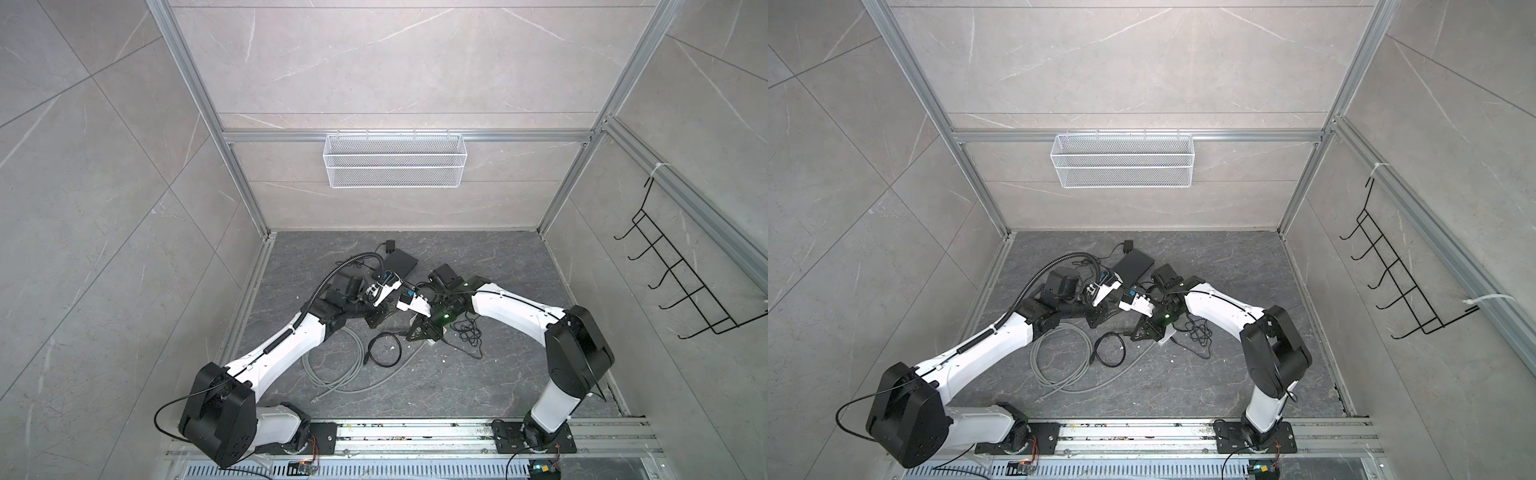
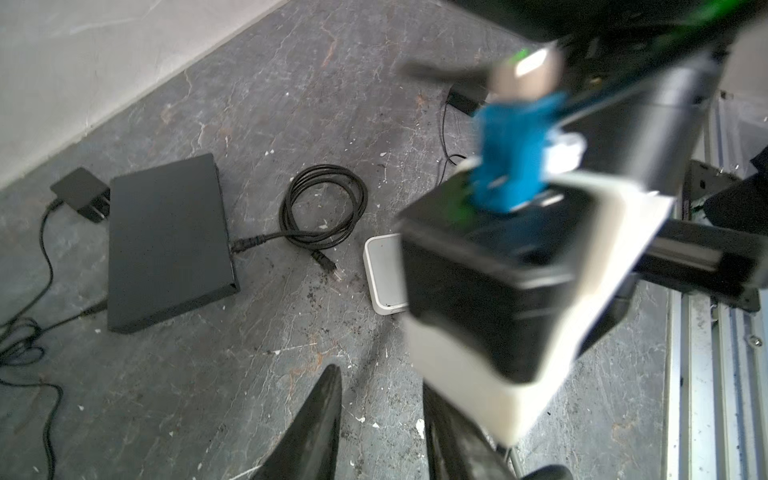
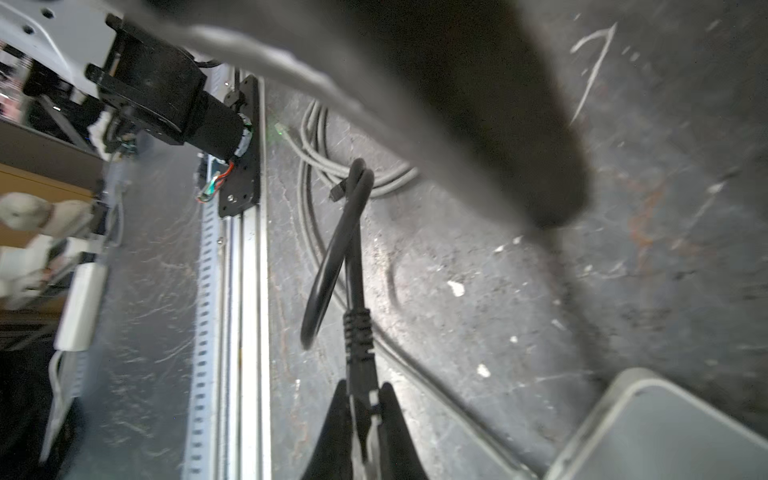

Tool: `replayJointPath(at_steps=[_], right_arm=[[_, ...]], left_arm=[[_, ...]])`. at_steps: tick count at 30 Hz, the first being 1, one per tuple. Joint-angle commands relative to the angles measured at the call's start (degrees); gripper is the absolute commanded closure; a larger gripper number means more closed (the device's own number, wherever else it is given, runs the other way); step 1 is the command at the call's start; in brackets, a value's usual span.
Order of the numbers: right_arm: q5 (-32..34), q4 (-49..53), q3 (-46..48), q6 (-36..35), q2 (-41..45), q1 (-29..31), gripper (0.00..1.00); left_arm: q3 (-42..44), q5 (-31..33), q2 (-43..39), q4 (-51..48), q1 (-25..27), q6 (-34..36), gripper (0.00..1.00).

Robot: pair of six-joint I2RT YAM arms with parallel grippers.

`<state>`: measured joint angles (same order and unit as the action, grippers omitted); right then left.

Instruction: Insert the plug into the switch port

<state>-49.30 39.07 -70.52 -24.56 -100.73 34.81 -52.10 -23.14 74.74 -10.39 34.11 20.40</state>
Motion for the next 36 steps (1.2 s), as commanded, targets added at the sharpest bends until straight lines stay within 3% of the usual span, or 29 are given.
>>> replayJointPath(at_steps=[1,9,17,21,24,27,30,36], right_arm=[[-8.02,4.05,-1.58,8.28,-1.4,-0.89,0.95],[-14.29,3.34,-1.42,15.32,-3.78,-5.37,0.95],[-15.48,4.91,-1.75,14.44,-5.4,-7.68,0.95],[-13.01,6.91,-2.32,12.4,-5.26,-7.43,0.95],[-13.47,6.28,-2.08,12.52,-5.47,-7.46,0.95],[-14.52,5.42,-2.92,14.39,-6.6,-7.55,0.95],[-14.49,7.36,-4.96,14.64,-8.33,-7.56,0.95],[-16.1,8.61,-4.73,14.39,-7.39,-8.41,0.96]], left_arm=[[0.39,4.74,-1.11,-0.76,3.13,7.63,0.64],[2.54,7.65,-1.92,-2.31,5.71,7.91,0.63],[4.0,11.34,-0.05,0.27,4.45,3.62,0.53],[5.42,6.75,-2.67,4.59,0.0,-0.26,0.5],[4.9,0.58,-4.22,6.15,-0.16,-0.6,0.5],[4.1,-2.54,-3.75,5.41,2.31,1.04,0.52],[2.33,0.79,-1.67,1.54,6.8,4.8,0.52],[1.38,2.18,2.24,-0.88,8.94,6.37,0.52]])
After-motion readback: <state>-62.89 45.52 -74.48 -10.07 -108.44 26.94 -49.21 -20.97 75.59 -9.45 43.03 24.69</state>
